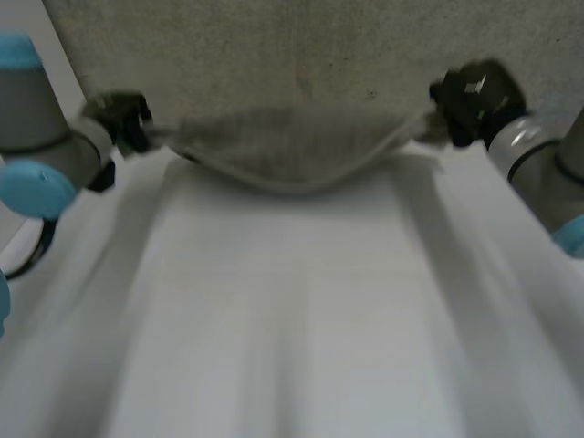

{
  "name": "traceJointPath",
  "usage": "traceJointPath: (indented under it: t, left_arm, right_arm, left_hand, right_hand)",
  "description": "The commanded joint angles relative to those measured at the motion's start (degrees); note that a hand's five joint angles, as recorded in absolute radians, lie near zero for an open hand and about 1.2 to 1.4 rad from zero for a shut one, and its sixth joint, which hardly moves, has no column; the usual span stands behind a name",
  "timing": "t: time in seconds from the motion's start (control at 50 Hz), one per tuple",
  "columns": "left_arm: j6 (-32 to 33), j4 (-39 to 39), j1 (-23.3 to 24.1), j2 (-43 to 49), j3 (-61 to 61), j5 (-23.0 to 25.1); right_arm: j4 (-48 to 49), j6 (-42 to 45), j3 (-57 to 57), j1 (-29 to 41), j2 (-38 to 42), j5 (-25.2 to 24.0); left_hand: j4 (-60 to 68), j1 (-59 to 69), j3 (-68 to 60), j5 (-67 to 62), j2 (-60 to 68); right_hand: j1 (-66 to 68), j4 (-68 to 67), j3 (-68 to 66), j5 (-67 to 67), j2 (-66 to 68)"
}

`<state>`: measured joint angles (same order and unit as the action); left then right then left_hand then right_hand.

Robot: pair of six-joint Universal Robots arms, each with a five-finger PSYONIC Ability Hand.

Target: Fold the towel.

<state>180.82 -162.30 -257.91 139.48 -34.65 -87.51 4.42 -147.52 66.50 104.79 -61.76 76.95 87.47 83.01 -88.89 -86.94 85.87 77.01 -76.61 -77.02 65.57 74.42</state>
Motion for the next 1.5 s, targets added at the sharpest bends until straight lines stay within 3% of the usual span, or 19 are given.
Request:
traceJointPath:
  t: [0.02,0.1,0.28,0.52,0.66,0.76,0.86,0.96,1.06,1.16,1.22,1.26,1.5]
  left_arm:
    - [13.2,-14.77,0.13,-1.75,-21.47,1.28]
    - [21.39,-22.24,0.3,-6.84,-32.37,1.98]
    - [23.7,-33.43,-2.06,-21.51,-48.2,8.66]
    - [23.79,-33.61,-7.96,-33.49,-58.51,11.48]
    - [24.05,-33.0,-13.14,-38.67,-64.74,15.43]
    - [24.4,-31.86,-14.11,-41.48,-68.95,17.8]
    - [25.71,-30.98,-13.94,-42.19,-71.34,19.39]
    - [27.38,-31.24,-13.32,-40.35,-70.56,19.39]
    - [28.88,-30.97,-11.39,-32.7,-65.1,18.51]
    - [29.5,-26.59,-7.26,-20.78,-52.74,13.69]
    - [29.94,-24.91,-6.73,-17.84,-49.11,12.01]
    - [30.55,-21.5,-5.59,-12.33,-41.5,9.29]
    - [30.73,-14.28,-1.02,5.25,-15.74,3.05]
  right_arm:
    - [-0.12,2.85,3.73,-0.02,7.08,0.22]
    - [-0.38,4.08,4.52,-0.64,7.09,0.75]
    - [-1.43,3.64,8.03,-1.16,-1.86,0.84]
    - [-11.01,4.7,12.96,-5.56,-11.81,-0.3]
    - [-21.27,12.5,14.1,-11.26,-17.78,-3.9]
    - [-27.26,16.82,14.1,-13.2,-19.36,-5.66]
    - [-27.28,16.57,14.28,-13.12,-19.72,-6.37]
    - [-22.98,15.43,14.37,-12.68,-18.32,-6.54]
    - [-18.4,11.29,11.99,-12.59,-10.31,-6.63]
    - [-17.96,9.27,3.31,-11.19,1.7,-4.53]
    - [-17.69,9.18,0.83,-10.22,4.63,-3.38]
    - [-17.52,9.01,-4.07,-8.73,9.61,-0.23]
    - [-11.11,8.92,-16.74,-6.26,22.11,5.93]
  left_hand:
    - [-7.47,-3.01,8.89,16.94,-5.87]
    - [-7.47,-3.01,8.89,16.94,-5.87]
    - [-7.47,-3.01,8.89,16.94,-5.87]
    - [-7.47,-3.01,8.89,16.94,-5.87]
    - [-7.47,-3.01,8.89,16.94,-5.87]
    - [-7.47,-3.01,8.89,16.94,-5.87]
    - [-7.47,-3.01,8.89,16.94,-5.87]
    - [-7.47,-3.01,8.89,16.94,-5.87]
    - [-7.47,-3.01,8.89,16.94,-5.87]
    - [-7.47,-3.01,8.89,16.94,-5.87]
    - [-7.47,-3.01,8.89,16.94,-5.87]
    - [-7.47,-3.01,8.89,16.94,-5.87]
    - [-7.47,-3.01,8.89,16.94,-5.87]
  right_hand:
    - [2.99,-3.39,-2.98,4.43,5.58]
    - [2.99,-3.39,-2.98,4.43,5.58]
    - [2.99,-3.39,-2.98,4.43,5.58]
    - [2.99,-3.39,-2.98,4.43,5.58]
    - [2.99,-3.39,-2.98,4.43,5.58]
    - [2.99,-3.39,-2.98,4.43,5.58]
    - [2.99,-3.39,-2.98,4.43,5.58]
    - [2.99,-3.39,-2.98,4.43,5.58]
    - [2.99,-3.39,-2.98,4.43,5.58]
    - [2.99,-3.39,-2.98,4.43,5.58]
    - [2.99,-3.39,-2.98,4.43,5.58]
    - [2.99,-3.39,-2.98,4.43,5.58]
    - [2.99,-3.39,-2.98,4.43,5.58]
